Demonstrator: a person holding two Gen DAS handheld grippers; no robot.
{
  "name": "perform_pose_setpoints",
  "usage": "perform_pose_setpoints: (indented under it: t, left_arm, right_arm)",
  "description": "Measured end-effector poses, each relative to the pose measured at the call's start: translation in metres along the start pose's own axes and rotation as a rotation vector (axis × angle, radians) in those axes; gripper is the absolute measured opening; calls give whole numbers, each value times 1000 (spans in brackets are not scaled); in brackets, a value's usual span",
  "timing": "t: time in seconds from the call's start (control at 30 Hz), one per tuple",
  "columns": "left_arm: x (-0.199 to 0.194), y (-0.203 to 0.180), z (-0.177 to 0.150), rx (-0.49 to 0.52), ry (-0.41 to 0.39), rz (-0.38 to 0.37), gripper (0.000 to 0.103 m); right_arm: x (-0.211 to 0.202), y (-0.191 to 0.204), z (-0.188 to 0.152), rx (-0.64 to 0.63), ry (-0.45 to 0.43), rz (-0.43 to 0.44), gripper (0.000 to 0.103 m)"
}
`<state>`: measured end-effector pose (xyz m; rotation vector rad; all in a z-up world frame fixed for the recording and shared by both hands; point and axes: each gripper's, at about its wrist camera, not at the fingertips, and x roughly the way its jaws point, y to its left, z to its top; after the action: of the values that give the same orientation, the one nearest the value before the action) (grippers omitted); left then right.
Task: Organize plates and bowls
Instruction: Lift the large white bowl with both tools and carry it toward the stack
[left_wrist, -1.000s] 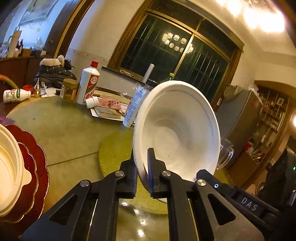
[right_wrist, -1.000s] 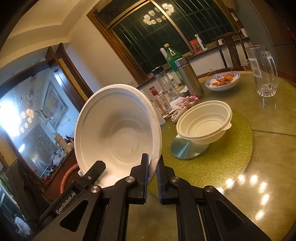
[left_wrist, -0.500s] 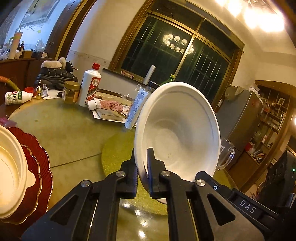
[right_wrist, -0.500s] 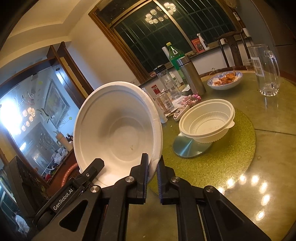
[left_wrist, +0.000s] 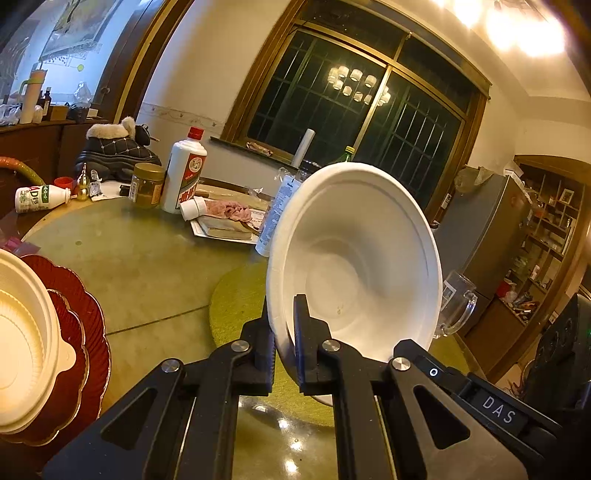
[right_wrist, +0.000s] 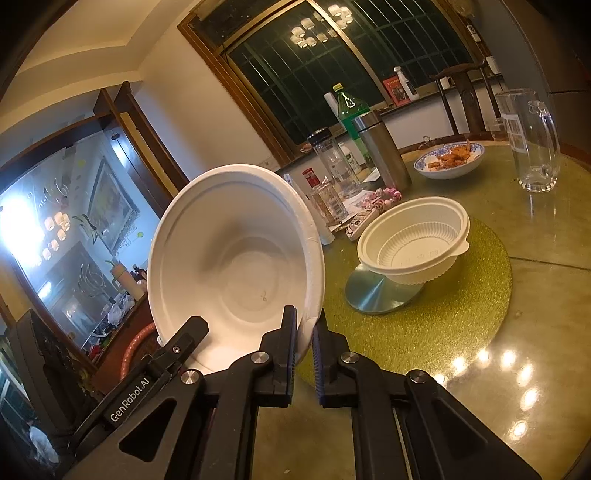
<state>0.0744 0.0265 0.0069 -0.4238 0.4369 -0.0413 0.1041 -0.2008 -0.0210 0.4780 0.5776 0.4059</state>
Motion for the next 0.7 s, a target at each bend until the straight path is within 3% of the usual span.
perform_pose_setpoints:
  t: [0.7]
  left_arm:
    - [-9, -8, 1, 38, -2, 109, 7]
  right_arm:
    - [5, 4, 2, 13, 38, 15, 7]
